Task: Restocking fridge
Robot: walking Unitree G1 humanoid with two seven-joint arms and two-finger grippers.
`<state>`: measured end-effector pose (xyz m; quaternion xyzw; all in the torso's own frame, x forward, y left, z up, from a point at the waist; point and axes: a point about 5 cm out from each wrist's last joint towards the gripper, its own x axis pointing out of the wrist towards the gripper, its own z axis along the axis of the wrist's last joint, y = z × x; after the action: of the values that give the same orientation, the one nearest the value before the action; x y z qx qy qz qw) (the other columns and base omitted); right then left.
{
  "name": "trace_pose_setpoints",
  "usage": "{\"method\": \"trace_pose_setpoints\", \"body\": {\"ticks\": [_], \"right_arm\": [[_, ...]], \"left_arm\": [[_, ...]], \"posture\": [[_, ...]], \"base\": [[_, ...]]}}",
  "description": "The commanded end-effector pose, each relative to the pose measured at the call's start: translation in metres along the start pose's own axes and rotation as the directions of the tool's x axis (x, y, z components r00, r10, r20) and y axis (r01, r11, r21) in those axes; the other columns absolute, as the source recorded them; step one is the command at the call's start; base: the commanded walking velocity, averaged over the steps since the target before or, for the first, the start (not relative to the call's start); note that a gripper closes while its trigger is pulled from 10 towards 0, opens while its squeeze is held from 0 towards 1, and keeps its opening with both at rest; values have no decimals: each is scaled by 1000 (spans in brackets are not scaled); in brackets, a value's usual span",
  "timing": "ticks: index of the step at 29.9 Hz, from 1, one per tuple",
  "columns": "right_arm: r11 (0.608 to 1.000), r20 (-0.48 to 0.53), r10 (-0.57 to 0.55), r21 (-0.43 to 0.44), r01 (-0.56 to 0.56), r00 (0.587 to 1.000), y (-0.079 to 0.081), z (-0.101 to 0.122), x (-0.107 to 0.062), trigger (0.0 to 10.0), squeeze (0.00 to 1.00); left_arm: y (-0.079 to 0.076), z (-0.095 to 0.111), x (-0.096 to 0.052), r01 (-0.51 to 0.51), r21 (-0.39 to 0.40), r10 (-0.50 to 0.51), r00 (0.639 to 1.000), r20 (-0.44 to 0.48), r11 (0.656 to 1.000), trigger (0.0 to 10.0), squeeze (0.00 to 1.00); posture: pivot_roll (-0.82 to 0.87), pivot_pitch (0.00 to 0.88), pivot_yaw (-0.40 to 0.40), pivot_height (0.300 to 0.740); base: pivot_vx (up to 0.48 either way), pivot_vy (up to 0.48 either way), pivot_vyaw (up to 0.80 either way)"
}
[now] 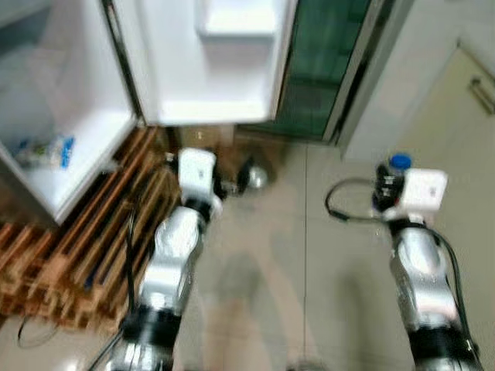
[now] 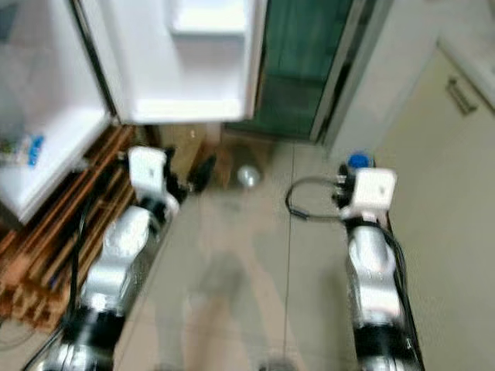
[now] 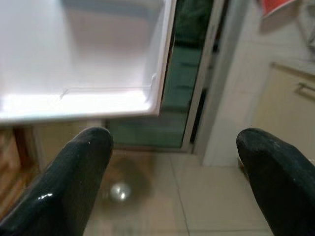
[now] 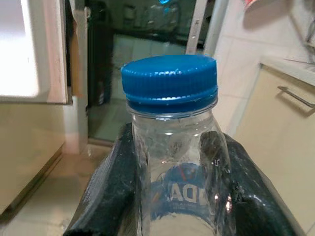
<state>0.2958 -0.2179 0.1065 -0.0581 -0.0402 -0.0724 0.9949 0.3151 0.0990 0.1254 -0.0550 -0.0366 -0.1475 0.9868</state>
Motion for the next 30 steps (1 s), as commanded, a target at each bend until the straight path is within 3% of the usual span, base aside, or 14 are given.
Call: {"method": "trace_pose_setpoints", "body": {"ticks": [1,4,5,6,7,14,18,20,25,26,30], "right_arm": [[1000,62,13,0,-13,998,3,14,6,0,0],[999,56,33,-7,-33,998,6,12,2,0,0],[999,50,39,-12,-39,998,8,11,0,7569,0],[999,50,39,-12,-39,998,8,11,0,7569,0],[999,52,42,-12,-41,998,9,11,-2,10000,0],[1000,60,14,-2,-13,998,6,13,-6,10000,0],[999,116,36,27,-40,993,6,28,-6,10000,0],[998,134,55,20,-58,989,8,32,-8,10000,0],[998,123,59,16,-61,991,8,29,-10,10000,0],[999,105,44,25,-47,993,8,26,-10,10000,0],[999,93,42,28,-45,995,8,25,-9,10000,0]], "left_arm": [[3,3,3,-23,4,23,1000,2,1000,10000,0],[6,2,3,-47,21,47,999,0,999,10000,0],[7,2,3,-50,20,50,999,-3,999,10000,0],[7,2,3,-50,20,50,999,-3,999,10000,0],[8,1,3,-60,35,60,998,-9,998,10000,0],[13,-1,4,-108,55,109,994,-17,993,10000,0],[46,-3,-7,-274,75,275,961,-7,959,10000,0],[54,-2,-14,-286,100,287,958,0,953,10000,0],[46,3,-14,-241,119,240,970,22,963,10000,0],[34,10,-9,-189,134,183,982,53,973,10000,0],[24,15,-6,-139,126,130,989,75,982,10000,0]], "posture": [[-116,0,0,740],[-117,0,-1,740],[-117,0,-1,740],[-117,0,-1,740],[-119,0,0,740],[-133,0,10,740],[-144,2,15,740],[-145,5,14,740],[-134,16,8,740],[-127,20,5,740],[-127,21,6,740]], "base": [[304,-368,663],[101,-123,358],[0,0,0],[0,0,0],[0,0,0],[0,0,116],[0,0,680],[0,0,650],[0,0,419],[0,0,0],[360,0,0]]}}
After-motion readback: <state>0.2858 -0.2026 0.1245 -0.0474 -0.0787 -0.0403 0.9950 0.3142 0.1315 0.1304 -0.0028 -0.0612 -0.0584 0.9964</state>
